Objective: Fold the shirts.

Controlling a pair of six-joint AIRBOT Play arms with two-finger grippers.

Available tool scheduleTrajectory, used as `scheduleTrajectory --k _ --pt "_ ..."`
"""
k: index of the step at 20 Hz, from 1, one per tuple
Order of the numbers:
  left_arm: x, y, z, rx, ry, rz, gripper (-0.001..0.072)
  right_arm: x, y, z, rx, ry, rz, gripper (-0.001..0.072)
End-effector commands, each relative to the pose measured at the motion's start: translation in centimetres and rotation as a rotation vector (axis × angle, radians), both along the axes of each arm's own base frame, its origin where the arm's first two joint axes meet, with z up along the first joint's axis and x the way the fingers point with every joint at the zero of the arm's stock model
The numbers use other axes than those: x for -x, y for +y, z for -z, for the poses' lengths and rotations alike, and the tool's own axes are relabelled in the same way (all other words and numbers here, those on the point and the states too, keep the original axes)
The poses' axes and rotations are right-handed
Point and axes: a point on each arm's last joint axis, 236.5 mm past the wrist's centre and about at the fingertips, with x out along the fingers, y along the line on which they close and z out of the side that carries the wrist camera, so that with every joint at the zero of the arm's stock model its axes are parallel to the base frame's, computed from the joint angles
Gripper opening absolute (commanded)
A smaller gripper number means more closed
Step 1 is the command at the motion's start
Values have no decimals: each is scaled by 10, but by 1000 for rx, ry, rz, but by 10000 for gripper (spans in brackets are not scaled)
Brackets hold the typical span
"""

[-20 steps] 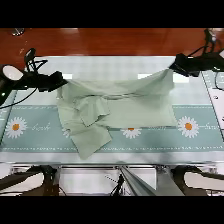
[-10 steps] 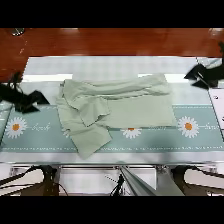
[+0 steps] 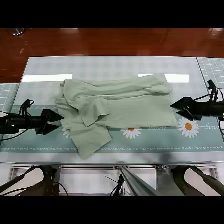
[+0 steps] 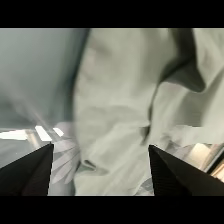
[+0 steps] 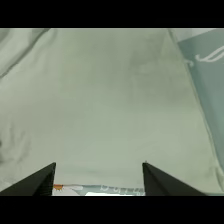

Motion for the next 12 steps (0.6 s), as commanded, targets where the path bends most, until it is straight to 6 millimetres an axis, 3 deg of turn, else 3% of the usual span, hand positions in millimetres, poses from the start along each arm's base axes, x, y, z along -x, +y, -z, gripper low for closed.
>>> scheduleTrajectory --k 1,4,5,7,10,12 --pt "-5 -19 5 31 -51 -5 704 8 15 6 -57 -22 1 621" --pt "-13 -34 12 -13 -75 28 698 2 14 3 -63 -40 28 621" --pt "-15 -37 14 -30 -83 39 604 -1 12 2 -58 -49 39 621" --pt "-15 -42 14 -36 -92 63 37 -9 -3 -4 -37 -67 79 621" --pt "-14 -43 10 -21 -92 73 26 -6 -49 -2 17 -35 199 621" --pt "-13 -44 10 -19 -91 76 26 26 -76 25 124 117 235 621"
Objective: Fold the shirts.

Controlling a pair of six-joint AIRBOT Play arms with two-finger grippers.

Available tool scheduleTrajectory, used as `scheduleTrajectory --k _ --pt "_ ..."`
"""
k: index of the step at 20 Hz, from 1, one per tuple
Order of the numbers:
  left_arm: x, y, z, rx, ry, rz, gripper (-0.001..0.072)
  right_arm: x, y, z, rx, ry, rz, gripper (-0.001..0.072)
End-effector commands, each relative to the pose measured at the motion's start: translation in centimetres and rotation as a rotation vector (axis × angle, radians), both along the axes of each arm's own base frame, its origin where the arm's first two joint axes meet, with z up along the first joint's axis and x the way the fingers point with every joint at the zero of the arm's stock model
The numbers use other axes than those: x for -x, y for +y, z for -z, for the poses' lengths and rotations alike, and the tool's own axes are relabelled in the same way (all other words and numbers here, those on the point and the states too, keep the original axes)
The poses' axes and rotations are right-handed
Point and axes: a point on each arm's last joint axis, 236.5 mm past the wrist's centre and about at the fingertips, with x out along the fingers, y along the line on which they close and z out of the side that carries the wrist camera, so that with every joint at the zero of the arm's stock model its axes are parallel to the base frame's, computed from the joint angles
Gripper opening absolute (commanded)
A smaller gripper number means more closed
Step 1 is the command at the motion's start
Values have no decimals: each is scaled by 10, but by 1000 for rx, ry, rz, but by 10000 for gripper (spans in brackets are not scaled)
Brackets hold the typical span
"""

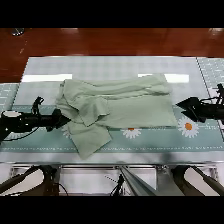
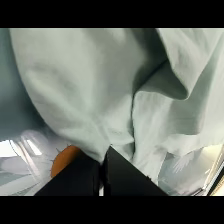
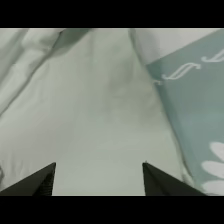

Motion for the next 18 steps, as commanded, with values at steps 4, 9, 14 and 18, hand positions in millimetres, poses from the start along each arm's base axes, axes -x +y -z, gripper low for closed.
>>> scheduleTrajectory --k 4,9,14,18 --pt "0 -3 -1 0 -11 14 26 67 -17 48 40 326 -35 621" --pt "0 -3 -1 2 -10 15 26 49 14 68 -20 333 -109 621" --pt "0 -3 -1 1 -10 15 26 14 42 73 -60 288 -148 621" --pt "0 -3 -1 4 -10 13 26 -5 56 71 -30 262 -198 88"
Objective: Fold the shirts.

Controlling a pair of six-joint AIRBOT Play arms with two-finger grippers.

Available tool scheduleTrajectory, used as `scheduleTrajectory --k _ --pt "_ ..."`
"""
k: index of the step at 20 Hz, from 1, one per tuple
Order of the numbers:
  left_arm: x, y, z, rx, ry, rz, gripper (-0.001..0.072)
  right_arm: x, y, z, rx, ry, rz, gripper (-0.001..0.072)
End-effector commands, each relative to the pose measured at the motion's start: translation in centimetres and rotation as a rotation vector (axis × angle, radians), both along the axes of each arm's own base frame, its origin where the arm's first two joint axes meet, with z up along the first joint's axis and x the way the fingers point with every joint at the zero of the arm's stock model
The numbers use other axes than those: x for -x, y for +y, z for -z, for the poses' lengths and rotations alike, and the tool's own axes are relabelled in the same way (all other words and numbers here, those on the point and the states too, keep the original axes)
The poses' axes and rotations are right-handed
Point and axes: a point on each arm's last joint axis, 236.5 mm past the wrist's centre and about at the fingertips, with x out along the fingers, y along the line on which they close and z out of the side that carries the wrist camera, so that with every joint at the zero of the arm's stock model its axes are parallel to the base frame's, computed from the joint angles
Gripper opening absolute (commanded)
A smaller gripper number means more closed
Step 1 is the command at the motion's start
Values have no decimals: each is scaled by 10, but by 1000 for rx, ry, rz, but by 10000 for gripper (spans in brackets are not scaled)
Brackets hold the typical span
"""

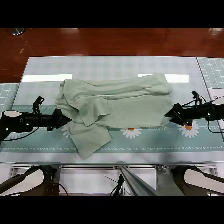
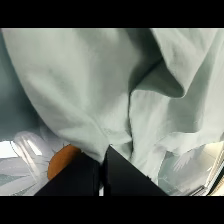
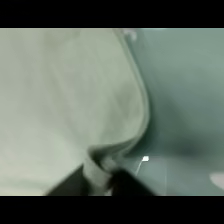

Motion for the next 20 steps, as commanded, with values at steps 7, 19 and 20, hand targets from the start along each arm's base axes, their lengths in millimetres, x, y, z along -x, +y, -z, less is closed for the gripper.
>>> scheduleTrajectory --k 7,19,20 --pt "-84 -13 -160 171 -381 64 26 -120 -6 -204 112 -460 -164 26" --pt "-33 44 -598 -475 -1338 -129 23 19 -3 -546 613 -1170 -108 26" --pt "-12 47 -610 -530 -1343 -171 24 40 -1 -546 632 -1168 -101 26"
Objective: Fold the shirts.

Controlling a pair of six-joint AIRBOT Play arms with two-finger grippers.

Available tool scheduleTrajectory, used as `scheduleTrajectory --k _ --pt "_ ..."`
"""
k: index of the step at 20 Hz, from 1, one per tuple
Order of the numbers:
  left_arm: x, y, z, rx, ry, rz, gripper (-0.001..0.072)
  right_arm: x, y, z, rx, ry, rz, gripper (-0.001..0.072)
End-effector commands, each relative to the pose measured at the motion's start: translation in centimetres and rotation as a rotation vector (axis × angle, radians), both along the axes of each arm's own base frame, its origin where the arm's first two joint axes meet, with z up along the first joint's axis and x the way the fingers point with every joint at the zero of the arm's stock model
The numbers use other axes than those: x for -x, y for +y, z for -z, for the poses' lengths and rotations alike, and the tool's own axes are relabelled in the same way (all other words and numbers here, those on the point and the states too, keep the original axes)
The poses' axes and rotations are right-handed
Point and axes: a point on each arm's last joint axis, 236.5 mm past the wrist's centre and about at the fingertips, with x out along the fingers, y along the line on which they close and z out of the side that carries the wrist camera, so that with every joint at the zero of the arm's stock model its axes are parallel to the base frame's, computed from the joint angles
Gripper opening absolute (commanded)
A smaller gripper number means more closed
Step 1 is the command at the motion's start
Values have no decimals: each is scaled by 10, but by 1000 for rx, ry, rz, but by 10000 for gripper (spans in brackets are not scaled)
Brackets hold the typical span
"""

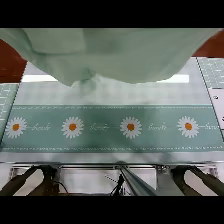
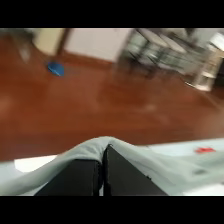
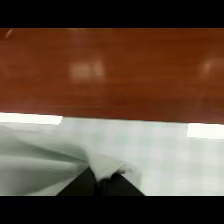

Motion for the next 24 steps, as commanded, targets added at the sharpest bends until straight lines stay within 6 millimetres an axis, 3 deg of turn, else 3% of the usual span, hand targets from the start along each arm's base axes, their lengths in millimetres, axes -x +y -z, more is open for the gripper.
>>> scheduleTrajectory --k 1,4,7,9,11,13,15,18,22,24 --pt "78 18 -62 -147 -138 -258 24 84 3 -25 79 -83 91 26" --pt "149 25 -70 -281 -203 -427 24 136 10 -37 104 -161 136 26" --pt "217 41 -76 -365 -269 -605 24 173 8 -45 123 -215 195 26" --pt "245 37 -73 -366 -296 -585 24 182 11 -39 129 -198 190 26" --pt "247 39 -58 -362 -269 -538 24 178 13 -37 119 -188 180 26" --pt "219 54 -16 -377 -111 -530 24 163 9 -19 102 -125 173 26" --pt "175 60 40 -392 65 -488 24 139 12 20 59 3 127 26" --pt "95 58 139 -354 280 -401 24 90 27 97 -53 179 4 26" --pt "2 51 268 -226 513 -322 24 7 2 213 -169 354 45 26" --pt "-38 45 311 -170 600 -287 25 -33 -7 260 -191 434 52 26"
